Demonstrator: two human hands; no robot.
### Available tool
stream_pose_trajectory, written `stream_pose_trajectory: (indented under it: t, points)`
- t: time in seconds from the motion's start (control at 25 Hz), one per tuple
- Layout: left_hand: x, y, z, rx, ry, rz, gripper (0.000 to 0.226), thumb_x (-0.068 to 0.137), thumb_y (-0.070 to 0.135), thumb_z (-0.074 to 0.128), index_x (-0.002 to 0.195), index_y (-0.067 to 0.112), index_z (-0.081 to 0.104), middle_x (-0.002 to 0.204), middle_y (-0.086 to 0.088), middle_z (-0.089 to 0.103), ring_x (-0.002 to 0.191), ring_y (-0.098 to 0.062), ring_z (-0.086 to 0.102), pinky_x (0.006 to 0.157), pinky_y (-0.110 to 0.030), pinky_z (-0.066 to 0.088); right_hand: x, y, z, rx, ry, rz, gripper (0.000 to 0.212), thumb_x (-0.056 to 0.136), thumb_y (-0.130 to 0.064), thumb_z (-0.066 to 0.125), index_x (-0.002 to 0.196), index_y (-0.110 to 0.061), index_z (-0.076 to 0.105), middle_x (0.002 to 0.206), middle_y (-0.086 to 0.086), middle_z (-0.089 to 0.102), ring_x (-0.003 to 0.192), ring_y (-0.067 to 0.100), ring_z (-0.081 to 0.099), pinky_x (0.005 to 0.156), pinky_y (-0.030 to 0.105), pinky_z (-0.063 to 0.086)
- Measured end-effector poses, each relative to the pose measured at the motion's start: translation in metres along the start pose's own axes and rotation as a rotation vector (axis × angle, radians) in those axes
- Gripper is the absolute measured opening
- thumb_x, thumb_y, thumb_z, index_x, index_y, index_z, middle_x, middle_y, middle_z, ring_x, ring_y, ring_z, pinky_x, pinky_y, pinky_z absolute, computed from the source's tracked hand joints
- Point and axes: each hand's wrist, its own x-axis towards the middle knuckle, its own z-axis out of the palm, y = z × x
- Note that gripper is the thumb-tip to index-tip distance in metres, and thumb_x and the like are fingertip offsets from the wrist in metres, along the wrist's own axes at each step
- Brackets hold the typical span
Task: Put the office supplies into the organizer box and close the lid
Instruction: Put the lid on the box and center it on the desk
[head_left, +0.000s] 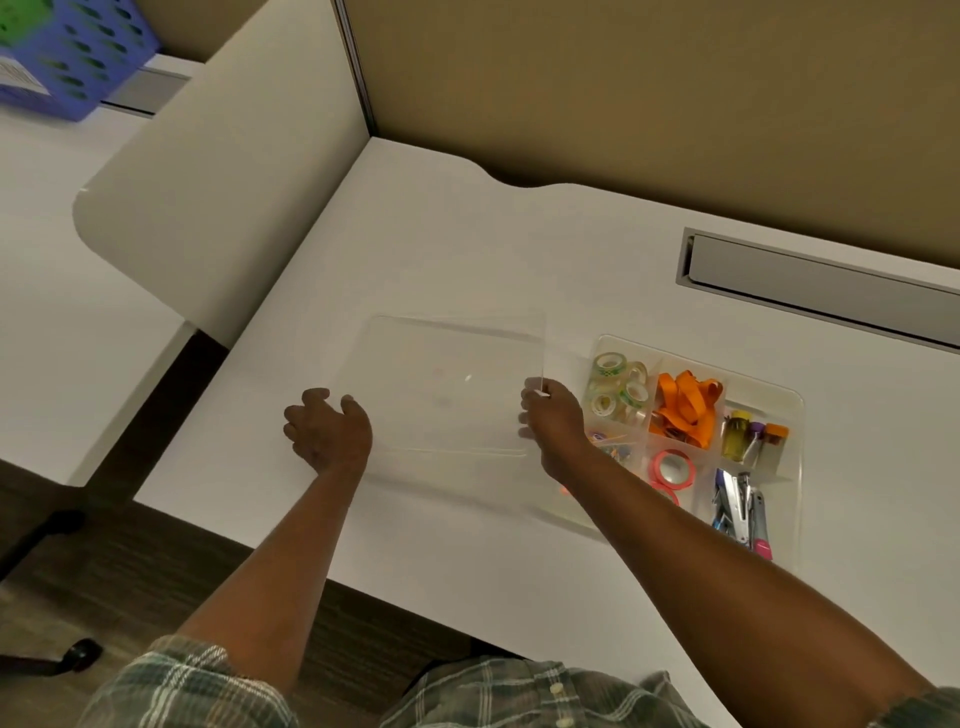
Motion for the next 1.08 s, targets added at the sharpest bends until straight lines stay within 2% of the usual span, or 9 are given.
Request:
stream_pose_trajectory:
  t: [0.12,0.28,0.48,0.6,0.68,0.76,0.84,0.92,1.08]
  points:
    - [-0.014,0.034,0.0,-0.1,-0.025,-0.01,0.036,0.094,0.03,0.055,0.125,0.011,0.053,0.128,-0.021,0.05,0.12,-0.039,0.046,0.098,-0.051,0.04,0.0,-0.035,-0.034,0.068,-0.066,-0.09,0.024,0.092,-0.008,0.05,0.108,-0.019,0.064,0.088,0.0,0.062,0.071,0.013,0.058,0.058,0.025,0.043]
    - [-0.041,0.085,0.004,-0.272,-0.125,0.046,0.044,0.097,0.047,0.044,0.121,0.014,0.06,0.124,-0.018,0.057,0.115,-0.035,0.054,0.099,-0.047,0.045,-0.001,-0.079,-0.108,0.037,-0.144,-0.263,0.024,0.087,-0.008,0.06,0.1,-0.026,0.068,0.091,-0.006,0.069,0.09,0.014,0.062,0.077,0.032,0.045]
    - [-0.091,0.164,0.009,-0.558,-0.379,-0.007,0.068,0.093,0.068,0.026,0.125,0.02,0.062,0.124,-0.006,0.062,0.115,-0.027,0.057,0.102,-0.045,0.045,-0.004,-0.097,-0.196,0.048,-0.047,-0.428,0.031,0.092,-0.004,0.055,0.099,-0.03,0.069,0.106,-0.007,0.07,0.104,0.01,0.059,0.085,0.029,0.042]
    - [-0.116,0.195,0.009,-0.914,-0.633,-0.173,0.073,0.091,0.074,0.03,0.123,0.017,0.063,0.104,-0.008,0.062,0.095,-0.027,0.065,0.081,-0.035,0.055,-0.008,-0.093,-0.24,0.096,0.078,-0.463,0.027,0.096,-0.009,0.055,0.099,-0.031,0.071,0.109,-0.014,0.069,0.107,0.008,0.056,0.087,0.027,0.041]
    - [-0.125,0.204,0.009,-1.151,-0.932,-0.228,0.067,0.091,0.071,0.035,0.104,0.011,0.062,0.085,-0.009,0.06,0.082,-0.027,0.067,0.09,-0.037,0.052,-0.01,-0.083,-0.266,0.159,0.095,-0.455,0.025,0.099,-0.012,0.053,0.098,-0.03,0.07,0.111,-0.009,0.068,0.11,0.015,0.057,0.091,0.027,0.046]
    - [-0.136,0.206,0.012,-1.299,-1.222,-0.216,0.046,0.096,0.056,0.044,0.089,0.012,0.057,0.085,-0.007,0.059,0.081,-0.024,0.064,0.097,-0.036,0.047,-0.013,-0.07,-0.29,0.214,0.037,-0.484,0.027,0.102,-0.011,0.046,0.102,-0.025,0.07,0.119,0.0,0.066,0.115,0.022,0.059,0.082,0.02,0.053]
    - [-0.146,0.203,0.022,-1.269,-1.269,-0.218,0.022,0.098,0.03,0.053,0.101,0.009,0.061,0.104,-0.01,0.066,0.098,-0.029,0.066,0.102,-0.036,0.047,-0.014,-0.056,-0.311,0.305,-0.026,-0.451,0.027,0.104,-0.013,0.042,0.113,-0.02,0.067,0.127,0.004,0.064,0.117,0.025,0.061,0.081,0.022,0.057]
    - [-0.157,0.196,0.033,-1.149,-1.213,-0.174,0.025,0.098,0.01,0.052,0.123,0.01,0.057,0.12,-0.015,0.065,0.108,-0.033,0.066,0.101,-0.037,0.049,-0.015,-0.043,-0.331,0.438,-0.114,-0.339,0.027,0.105,-0.019,0.042,0.124,-0.02,0.061,0.132,0.005,0.063,0.112,0.026,0.064,0.083,0.028,0.06]
    - [-0.177,0.182,0.054,-0.757,-1.038,0.044,0.043,0.093,-0.006,0.053,0.133,0.007,0.046,0.12,-0.015,0.067,0.089,-0.032,0.071,0.079,-0.036,0.06,-0.012,-0.005,-0.349,0.39,0.073,-0.214,0.037,0.101,-0.011,0.041,0.135,-0.018,0.054,0.119,0.01,0.071,0.077,0.021,0.063,0.057,0.026,0.052]
